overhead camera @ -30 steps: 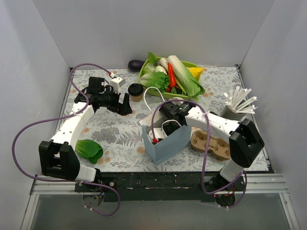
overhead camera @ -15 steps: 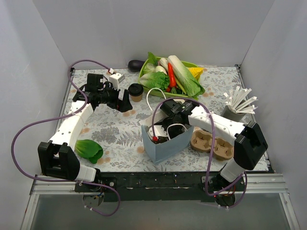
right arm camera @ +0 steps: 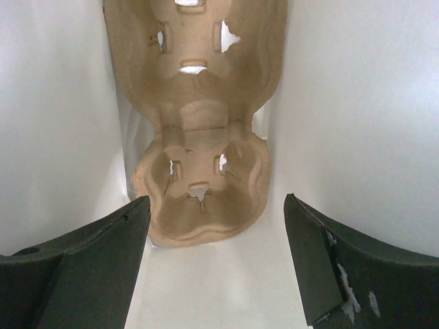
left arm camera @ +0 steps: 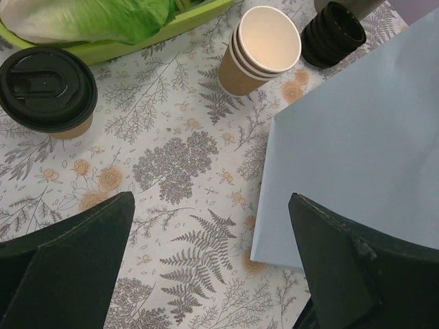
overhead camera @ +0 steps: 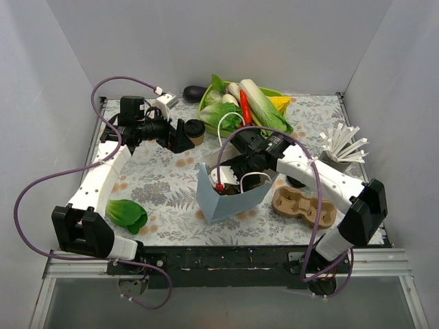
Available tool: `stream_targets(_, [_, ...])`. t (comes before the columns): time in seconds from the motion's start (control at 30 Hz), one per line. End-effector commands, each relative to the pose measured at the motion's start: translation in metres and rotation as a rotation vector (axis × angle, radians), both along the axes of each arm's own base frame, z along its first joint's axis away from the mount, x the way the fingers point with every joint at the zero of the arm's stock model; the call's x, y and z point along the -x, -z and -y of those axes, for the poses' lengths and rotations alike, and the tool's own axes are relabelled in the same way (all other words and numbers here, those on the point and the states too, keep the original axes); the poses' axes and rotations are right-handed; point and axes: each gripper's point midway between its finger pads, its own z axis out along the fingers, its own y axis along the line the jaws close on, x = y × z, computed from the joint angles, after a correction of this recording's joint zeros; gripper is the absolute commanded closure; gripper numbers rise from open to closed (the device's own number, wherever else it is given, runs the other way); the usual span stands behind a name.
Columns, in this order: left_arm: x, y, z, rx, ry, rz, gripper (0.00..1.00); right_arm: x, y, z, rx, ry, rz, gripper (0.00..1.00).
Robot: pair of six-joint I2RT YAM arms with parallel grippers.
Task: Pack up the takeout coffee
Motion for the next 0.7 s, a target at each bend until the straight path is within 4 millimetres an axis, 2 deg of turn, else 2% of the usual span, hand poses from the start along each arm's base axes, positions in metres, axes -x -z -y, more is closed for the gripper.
stream_targets(0.0, [0.012, -0.035, 0.007, 0.057, 0.055, 0.078, 0.02, -0.001, -0.030, -0.003, -0.032, 0.030, 0.018, 0.14])
stream_targets(0.13, [0.015, -0.038, 0.010, 0.074, 0.075, 0.077, 0.02, -0.004, -0.042, -0.007, -0.054, 0.043, 0.025, 0.14])
stream_targets(0.33, [0.015, -0.041, 0.011, 0.082, 0.075, 0.073, 0.02, 0.001, -0.033, -0.007, -0.030, 0.077, -0.035, 0.15])
stream_targets(0.53, [0.025, -0.057, 0.013, 0.112, 0.101, 0.109, 0.02, -0.009, -0.029, -0.013, -0.018, 0.201, -0.055, 0.16])
stream_targets(0.63, [0.030, -0.067, 0.016, 0.146, 0.109, 0.120, 0.02, -0.011, -0.026, -0.011, 0.027, 0.203, -0.056, 0.16])
stream_targets(0.67, [0.031, -0.070, 0.017, 0.159, 0.115, 0.119, 0.02, -0.011, -0.020, -0.001, 0.083, 0.199, -0.037, 0.16])
